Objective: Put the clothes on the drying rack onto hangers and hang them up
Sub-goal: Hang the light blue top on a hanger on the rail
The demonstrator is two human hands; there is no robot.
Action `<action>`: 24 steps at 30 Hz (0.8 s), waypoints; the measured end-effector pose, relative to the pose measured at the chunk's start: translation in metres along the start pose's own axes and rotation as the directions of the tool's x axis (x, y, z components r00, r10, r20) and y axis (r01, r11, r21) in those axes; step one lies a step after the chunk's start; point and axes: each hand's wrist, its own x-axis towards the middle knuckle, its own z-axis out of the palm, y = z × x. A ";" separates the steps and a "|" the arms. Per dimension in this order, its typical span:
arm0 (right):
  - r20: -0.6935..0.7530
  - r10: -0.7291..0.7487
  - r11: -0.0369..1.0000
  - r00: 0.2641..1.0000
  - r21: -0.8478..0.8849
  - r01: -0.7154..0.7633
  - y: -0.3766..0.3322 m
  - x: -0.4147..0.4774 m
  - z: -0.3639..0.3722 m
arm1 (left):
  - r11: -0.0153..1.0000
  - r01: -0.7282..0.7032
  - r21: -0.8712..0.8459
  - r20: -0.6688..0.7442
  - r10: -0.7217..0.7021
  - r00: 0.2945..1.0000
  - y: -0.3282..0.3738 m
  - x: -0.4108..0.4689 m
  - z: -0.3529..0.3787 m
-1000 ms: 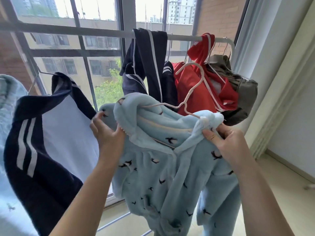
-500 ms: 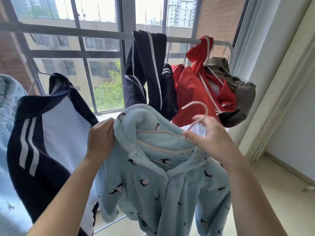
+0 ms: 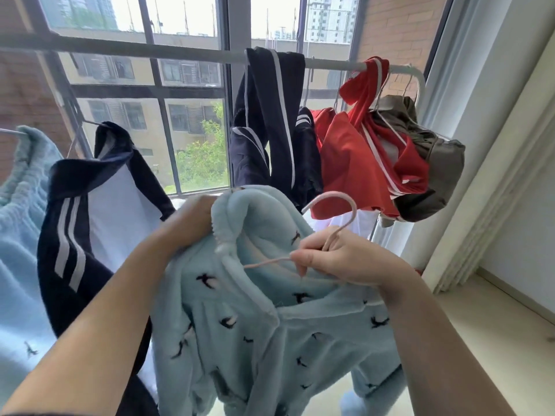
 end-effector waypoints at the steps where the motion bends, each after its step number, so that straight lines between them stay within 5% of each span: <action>1: -0.039 0.000 1.000 0.999 0.027 0.001 -0.001 -0.001 -0.002 | 0.999 0.042 0.003 0.177 -0.042 0.983 -0.001 0.001 -0.001; 3: -0.146 0.020 0.999 0.989 0.044 -0.014 -0.001 -0.005 -0.007 | 0.976 0.141 -0.166 0.285 -0.089 0.954 -0.007 -0.005 -0.008; 6: -0.244 0.083 0.994 0.966 0.083 -0.064 0.004 -0.013 -0.013 | 0.860 0.155 -0.486 -0.077 -0.218 0.973 -0.019 -0.036 -0.016; 8: -0.276 0.142 0.983 0.950 0.152 -0.103 0.008 -0.017 -0.016 | 0.911 0.136 -0.389 -0.174 -0.217 0.960 -0.023 -0.065 -0.009; 13: -0.336 0.139 0.983 0.932 0.157 -0.090 0.012 -0.019 -0.024 | 0.937 0.275 -0.217 -0.049 -0.291 0.955 -0.030 -0.092 0.036; 19: -0.344 0.145 0.982 0.928 0.163 -0.093 0.011 -0.029 -0.033 | 0.915 0.288 -0.283 -0.290 -0.368 0.884 -0.020 -0.075 0.037; 24: -0.168 0.222 0.972 0.961 0.120 -0.203 0.007 -0.039 -0.039 | 0.939 0.159 -0.306 -0.468 -0.294 0.834 -0.011 -0.050 -0.005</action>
